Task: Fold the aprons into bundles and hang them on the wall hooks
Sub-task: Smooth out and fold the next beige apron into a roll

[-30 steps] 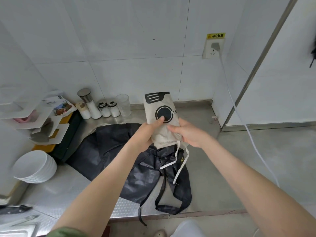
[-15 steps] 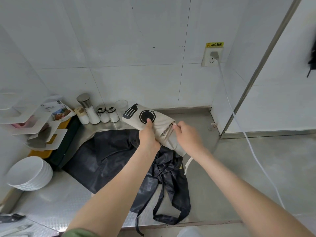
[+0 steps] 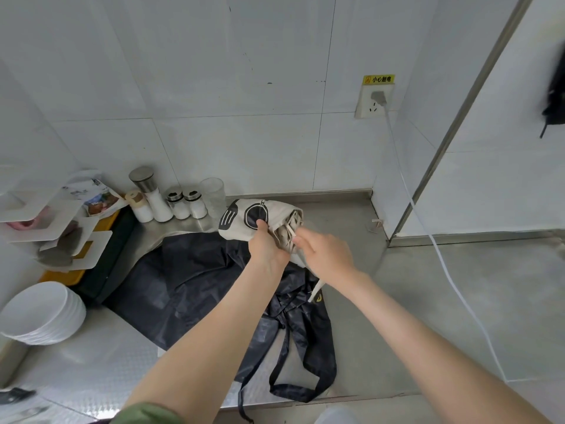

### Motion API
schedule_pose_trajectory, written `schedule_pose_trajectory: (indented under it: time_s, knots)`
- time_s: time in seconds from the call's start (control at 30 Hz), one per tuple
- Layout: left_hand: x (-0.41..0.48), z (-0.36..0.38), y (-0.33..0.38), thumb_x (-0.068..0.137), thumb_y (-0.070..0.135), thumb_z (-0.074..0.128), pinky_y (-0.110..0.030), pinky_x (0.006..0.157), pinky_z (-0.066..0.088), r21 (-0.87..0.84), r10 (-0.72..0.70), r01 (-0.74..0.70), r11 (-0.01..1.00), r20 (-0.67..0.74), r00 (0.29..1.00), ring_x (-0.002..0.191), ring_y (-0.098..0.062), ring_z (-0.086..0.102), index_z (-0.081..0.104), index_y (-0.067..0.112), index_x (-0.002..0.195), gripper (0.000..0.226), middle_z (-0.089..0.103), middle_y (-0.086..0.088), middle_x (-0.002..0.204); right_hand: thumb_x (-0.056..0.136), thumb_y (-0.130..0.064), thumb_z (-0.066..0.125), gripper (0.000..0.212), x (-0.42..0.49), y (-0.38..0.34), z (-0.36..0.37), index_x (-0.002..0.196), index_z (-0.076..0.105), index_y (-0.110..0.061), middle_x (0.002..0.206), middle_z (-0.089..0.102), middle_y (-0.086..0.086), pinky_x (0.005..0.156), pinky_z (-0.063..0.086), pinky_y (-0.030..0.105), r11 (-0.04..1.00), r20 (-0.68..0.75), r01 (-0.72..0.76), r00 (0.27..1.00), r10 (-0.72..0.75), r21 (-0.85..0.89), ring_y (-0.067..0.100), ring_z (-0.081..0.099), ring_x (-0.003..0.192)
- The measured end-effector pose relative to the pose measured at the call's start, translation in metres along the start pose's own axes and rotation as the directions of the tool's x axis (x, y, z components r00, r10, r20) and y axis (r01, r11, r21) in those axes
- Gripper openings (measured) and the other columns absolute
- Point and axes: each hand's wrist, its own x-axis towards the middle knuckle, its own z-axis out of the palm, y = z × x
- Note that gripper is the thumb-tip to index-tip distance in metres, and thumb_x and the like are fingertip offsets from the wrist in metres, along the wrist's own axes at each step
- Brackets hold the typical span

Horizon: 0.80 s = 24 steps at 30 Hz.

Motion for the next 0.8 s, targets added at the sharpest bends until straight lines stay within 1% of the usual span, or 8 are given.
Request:
schedule_pose_trajectory:
  time_s: [0.17, 0.23, 0.3, 0.37, 0.43, 0.57, 0.67, 0.8]
  knots:
    - [-0.015, 0.0, 0.007, 0.098, 0.041, 0.048, -0.039, 0.088, 0.052, 0.053, -0.015, 0.002, 0.999, 0.25, 0.968, 0.119, -0.03, 0.058, 0.054, 0.001, 0.132, 0.053, 0.059, -0.019, 0.13, 0.101, -0.023, 0.041, 0.03, 0.006, 0.014, 0.001, 0.072, 0.049, -0.016, 0.055, 0.04, -0.004, 0.056, 0.028, 0.03, 0.923, 0.084, -0.148, 0.988, 0.126, 0.356, 0.014, 0.037, 0.052]
    - [-0.026, 0.001, 0.009, 0.094, 0.033, 0.055, -0.037, 0.093, 0.052, 0.08, -0.012, -0.016, 0.997, 0.333, 0.943, 0.114, -0.028, 0.061, 0.058, 0.0, 0.127, 0.047, 0.062, -0.019, 0.126, 0.101, -0.021, 0.041, 0.032, 0.007, 0.013, -0.002, 0.07, 0.049, -0.015, 0.054, 0.044, 0.0, 0.059, 0.032, 0.03, 0.886, 0.104, -0.177, 0.984, 0.146, 0.429, 0.016, 0.042, 0.055]
    - [-0.038, 0.003, 0.009, 0.085, 0.026, 0.062, -0.034, 0.09, 0.052, 0.142, -0.026, -0.032, 0.989, 0.39, 0.92, 0.099, -0.025, 0.066, 0.064, 0.0, 0.114, 0.039, 0.067, -0.016, 0.112, 0.101, -0.021, 0.041, 0.034, 0.007, 0.011, -0.004, 0.07, 0.05, -0.012, 0.053, 0.047, 0.003, 0.061, 0.035, 0.029, 0.861, 0.11, -0.186, 0.982, 0.152, 0.473, 0.019, 0.046, 0.057]
    - [-0.044, 0.004, 0.007, 0.085, 0.025, 0.063, -0.029, 0.072, 0.055, 0.232, -0.07, -0.032, 0.972, 0.421, 0.904, 0.079, -0.02, 0.067, 0.066, 0.003, 0.104, 0.03, 0.069, -0.011, 0.096, 0.101, -0.019, 0.042, 0.035, 0.006, 0.009, -0.005, 0.068, 0.051, -0.012, 0.049, 0.049, -0.008, 0.063, 0.036, 0.029, 0.854, 0.1, -0.181, 0.983, 0.151, 0.488, 0.016, 0.046, 0.055]
    - [-0.05, 0.004, 0.005, 0.091, 0.023, 0.059, -0.025, 0.058, 0.054, 0.273, -0.1, -0.019, 0.962, 0.416, 0.904, 0.068, -0.015, 0.066, 0.066, 0.005, 0.099, 0.021, 0.069, -0.007, 0.087, 0.101, -0.018, 0.042, 0.037, 0.006, 0.007, -0.003, 0.065, 0.049, -0.016, 0.048, 0.049, -0.01, 0.062, 0.035, 0.027, 0.854, 0.087, -0.187, 0.982, 0.166, 0.485, 0.009, 0.043, 0.054]
    - [-0.054, 0.005, 0.001, 0.094, 0.014, 0.059, -0.022, 0.06, 0.055, 0.299, -0.062, -0.07, 0.952, 0.41, 0.91, 0.072, -0.013, 0.068, 0.064, 0.005, 0.106, 0.016, 0.07, -0.007, 0.089, 0.102, -0.02, 0.04, 0.036, 0.003, 0.005, -0.005, 0.066, 0.047, -0.019, 0.056, 0.044, -0.008, 0.059, 0.031, 0.028, 0.868, 0.053, -0.199, 0.979, 0.197, 0.456, 0.006, 0.04, 0.053]
    - [-0.051, 0.009, 0.001, 0.094, 0.005, 0.057, -0.027, 0.065, 0.057, 0.26, 0.038, -0.137, 0.956, 0.353, 0.935, 0.076, -0.017, 0.07, 0.064, 0.003, 0.102, 0.011, 0.071, -0.01, 0.091, 0.103, -0.024, 0.035, 0.022, 0.001, 0.001, -0.002, 0.084, 0.04, -0.014, 0.063, 0.039, -0.004, 0.059, 0.028, 0.032, 0.918, 0.041, -0.177, 0.984, 0.174, 0.355, 0.012, 0.038, 0.057]
    - [-0.05, 0.015, 0.008, 0.091, -0.005, 0.057, -0.024, 0.054, 0.057, 0.162, 0.129, -0.165, 0.973, 0.209, 0.969, 0.061, -0.017, 0.07, 0.062, -0.002, 0.091, 0.006, 0.071, -0.011, 0.074, 0.104, -0.023, 0.029, 0.017, -0.003, -0.005, 0.002, 0.099, 0.04, -0.012, 0.062, 0.038, 0.002, 0.055, 0.024, 0.035, 0.959, -0.02, -0.12, 0.991, 0.129, 0.257, 0.017, 0.036, 0.056]
